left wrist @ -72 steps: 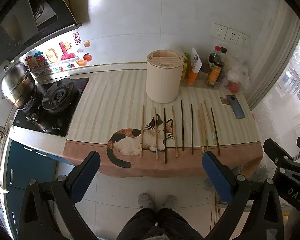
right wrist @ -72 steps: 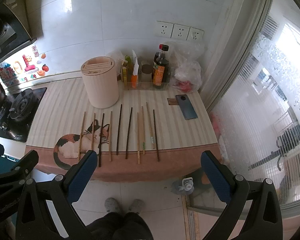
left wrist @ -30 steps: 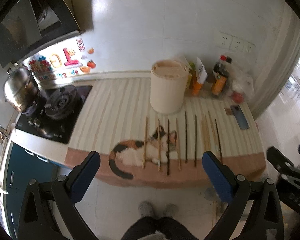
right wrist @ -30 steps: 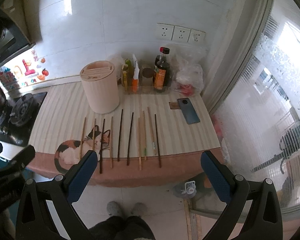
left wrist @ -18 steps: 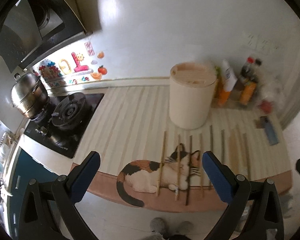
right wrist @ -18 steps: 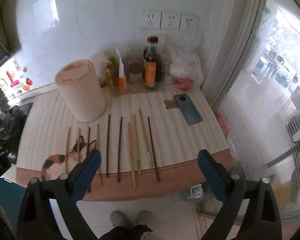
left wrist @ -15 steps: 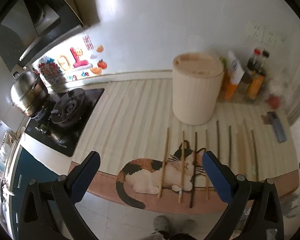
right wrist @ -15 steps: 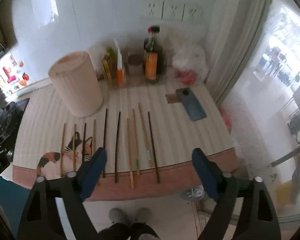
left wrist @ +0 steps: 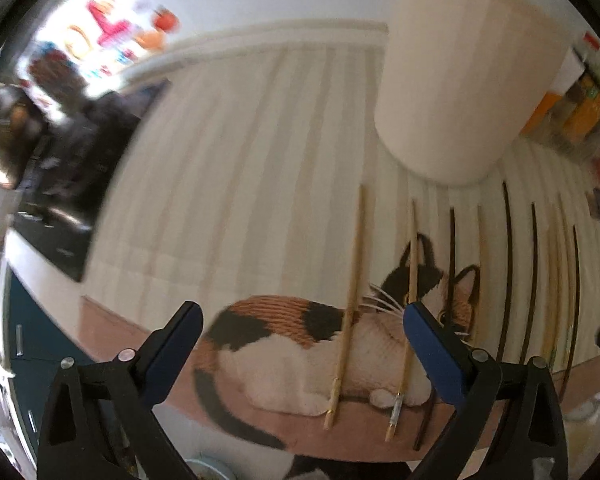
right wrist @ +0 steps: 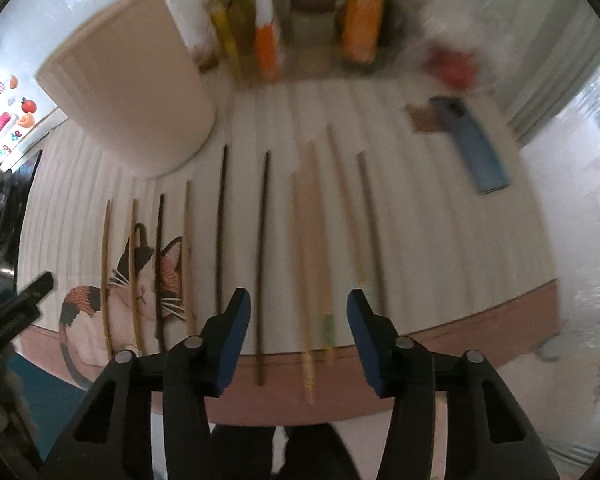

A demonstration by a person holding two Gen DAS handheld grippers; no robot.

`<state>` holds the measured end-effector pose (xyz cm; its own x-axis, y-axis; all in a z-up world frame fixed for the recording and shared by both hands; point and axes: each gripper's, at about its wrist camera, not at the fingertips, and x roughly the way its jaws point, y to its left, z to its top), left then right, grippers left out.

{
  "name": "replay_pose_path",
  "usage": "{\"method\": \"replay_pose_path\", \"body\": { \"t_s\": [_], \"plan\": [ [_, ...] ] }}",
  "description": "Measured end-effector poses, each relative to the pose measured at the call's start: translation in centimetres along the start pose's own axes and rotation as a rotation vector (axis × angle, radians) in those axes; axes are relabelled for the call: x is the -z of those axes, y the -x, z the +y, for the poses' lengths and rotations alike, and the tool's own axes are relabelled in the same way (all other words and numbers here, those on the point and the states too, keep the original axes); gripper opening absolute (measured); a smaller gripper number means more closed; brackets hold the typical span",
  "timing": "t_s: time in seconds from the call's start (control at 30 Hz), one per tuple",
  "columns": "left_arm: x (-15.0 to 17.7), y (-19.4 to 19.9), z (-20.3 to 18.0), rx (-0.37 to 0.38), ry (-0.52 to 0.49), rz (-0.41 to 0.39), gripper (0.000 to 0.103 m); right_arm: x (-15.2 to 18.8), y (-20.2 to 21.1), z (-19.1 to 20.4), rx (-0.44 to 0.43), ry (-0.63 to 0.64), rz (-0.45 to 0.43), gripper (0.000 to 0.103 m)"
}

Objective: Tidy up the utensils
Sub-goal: 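Grasp a light wooden chopstick with left tool while right tool grasps a dark chopstick, then lift both held chopsticks off the mat with left and right tools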

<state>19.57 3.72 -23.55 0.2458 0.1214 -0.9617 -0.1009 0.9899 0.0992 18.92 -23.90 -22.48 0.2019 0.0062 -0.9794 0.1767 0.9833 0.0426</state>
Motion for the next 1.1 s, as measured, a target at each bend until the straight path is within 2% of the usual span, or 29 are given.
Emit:
{"method": "replay_pose_path", "body": {
  "t_s": [0.1, 0.13, 0.2, 0.33, 0.37, 0.4, 0.5, 0.53, 0.63, 0.73, 0.77, 0.87, 0.97, 1.03, 1.1],
  "plan": [
    [-0.5, -3.0, -0.7, 0.056, -0.035, 0.067, 0.09, -1.0, -2.9, 0.9, -0.029, -0.017, 0.066, 0.051],
    [-0.6, -3.9, -0.9, 0.064, -0.048, 0.09, 0.08, -1.3, -3.9, 1.3, -0.036, -0.023, 0.09, 0.051],
    [-0.9, -5.3, -1.1, 0.082, -0.063, 0.125, 0.071, -1.9, -5.6, 1.9, -0.047, -0.034, 0.133, 0.051],
    [-1.2, -7.3, -1.3, 0.094, -0.075, 0.171, 0.053, -3.0, -8.4, 3.0, -0.017, -0.031, 0.179, 0.051],
    [-1.2, -7.6, -1.3, 0.097, -0.076, 0.179, 0.046, -3.2, -9.1, 3.3, -0.001, -0.027, 0.192, 0.051],
    [-1.2, -7.6, -1.2, 0.11, -0.075, 0.18, 0.046, -3.3, -9.6, 3.4, 0.007, -0.026, 0.201, 0.051],
    [-1.1, -7.2, -1.4, 0.123, -0.095, 0.178, 0.033, -3.5, -10.9, 3.9, 0.052, -0.025, 0.23, 0.051],
    [-1.0, -7.0, -1.6, 0.124, -0.106, 0.174, 0.024, -3.5, -11.1, 4.0, 0.061, -0.023, 0.237, 0.051],
    [-0.8, -6.7, -1.9, 0.13, -0.128, 0.171, 0.01, -3.6, -11.7, 4.5, 0.084, -0.02, 0.244, 0.043],
    [-0.3, -6.4, -2.2, 0.135, -0.14, 0.172, 0.007, -3.8, -11.4, 5.0, 0.081, -0.014, 0.248, 0.032],
    [-0.1, -6.5, -2.2, 0.139, -0.144, 0.172, 0.006, -3.9, -11.2, 5.3, 0.083, -0.012, 0.248, 0.024],
    [0.1, -6.7, -2.0, 0.154, -0.151, 0.173, 0.005, -4.0, -10.7, 7.1, 0.093, 0.005, 0.27, 0.008],
    [-0.7, -7.0, -0.9, 0.173, -0.159, 0.177, 0.004, -3.3, -10.5, 8.1, 0.08, 0.012, 0.304, 0.007],
    [-2.5, -8.1, 0.7, 0.181, -0.167, 0.182, 0.004, -2.7, -10.0, 8.5, 0.075, 0.02, 0.32, 0.007],
    [-2.6, -8.0, 1.1, 0.187, -0.179, 0.186, 0.005, -2.2, -9.7, 8.7, 0.072, 0.017, 0.323, 0.007]
  ]
}}
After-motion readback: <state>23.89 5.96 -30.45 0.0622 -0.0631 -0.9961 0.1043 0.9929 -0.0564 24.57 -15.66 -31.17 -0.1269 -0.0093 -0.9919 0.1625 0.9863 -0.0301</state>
